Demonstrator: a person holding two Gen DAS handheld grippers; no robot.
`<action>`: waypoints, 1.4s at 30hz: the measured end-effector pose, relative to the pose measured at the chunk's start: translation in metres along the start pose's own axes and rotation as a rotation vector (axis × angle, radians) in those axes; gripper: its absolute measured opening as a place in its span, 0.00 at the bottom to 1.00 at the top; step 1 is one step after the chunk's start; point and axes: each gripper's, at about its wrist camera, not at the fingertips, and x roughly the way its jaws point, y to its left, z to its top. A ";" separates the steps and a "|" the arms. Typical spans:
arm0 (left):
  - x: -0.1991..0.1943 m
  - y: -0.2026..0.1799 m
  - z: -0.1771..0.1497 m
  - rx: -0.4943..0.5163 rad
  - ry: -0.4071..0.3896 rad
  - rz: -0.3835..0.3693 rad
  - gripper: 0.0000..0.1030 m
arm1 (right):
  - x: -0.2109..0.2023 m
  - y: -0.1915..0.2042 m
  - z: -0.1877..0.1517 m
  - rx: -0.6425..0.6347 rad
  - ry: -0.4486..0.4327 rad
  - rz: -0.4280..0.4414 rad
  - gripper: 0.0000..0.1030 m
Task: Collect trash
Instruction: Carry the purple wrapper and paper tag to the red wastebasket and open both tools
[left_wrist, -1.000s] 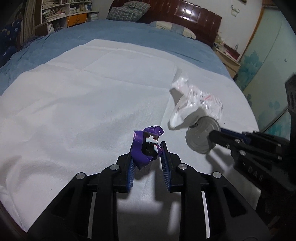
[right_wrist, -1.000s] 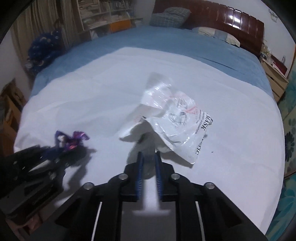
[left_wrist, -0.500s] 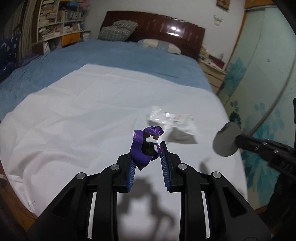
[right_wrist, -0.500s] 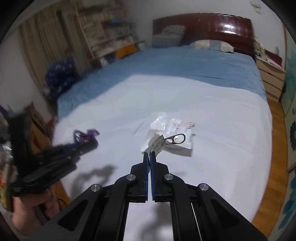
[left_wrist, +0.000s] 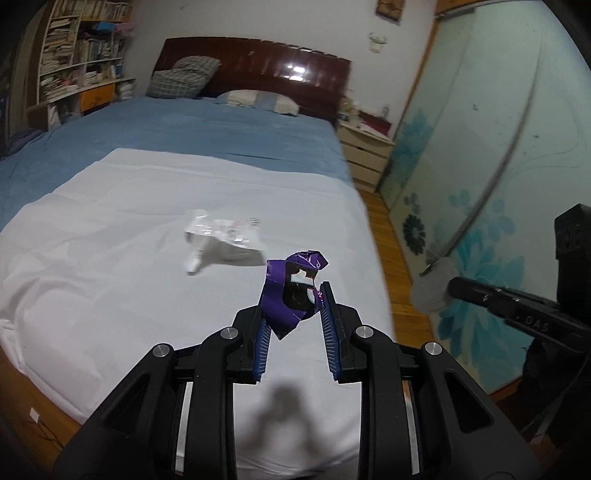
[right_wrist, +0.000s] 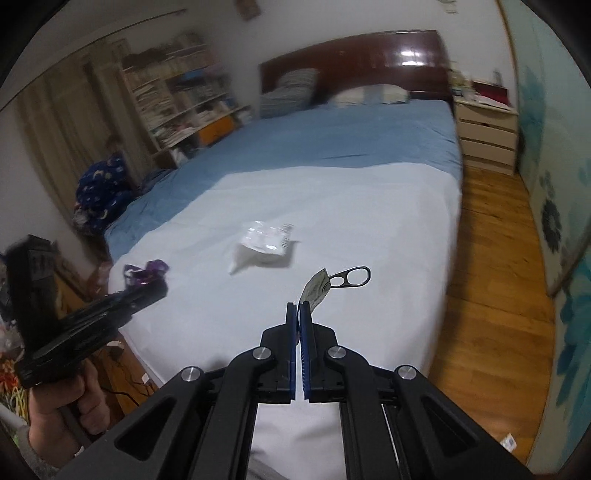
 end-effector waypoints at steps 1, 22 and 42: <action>-0.001 -0.008 0.000 0.006 0.002 -0.010 0.24 | -0.011 -0.005 -0.001 0.005 -0.015 -0.002 0.04; 0.063 -0.382 -0.093 0.356 0.432 -0.567 0.24 | -0.265 -0.295 -0.251 0.445 0.100 -0.415 0.04; 0.157 -0.430 -0.245 0.530 0.862 -0.343 0.25 | -0.162 -0.321 -0.355 0.675 0.343 -0.409 0.05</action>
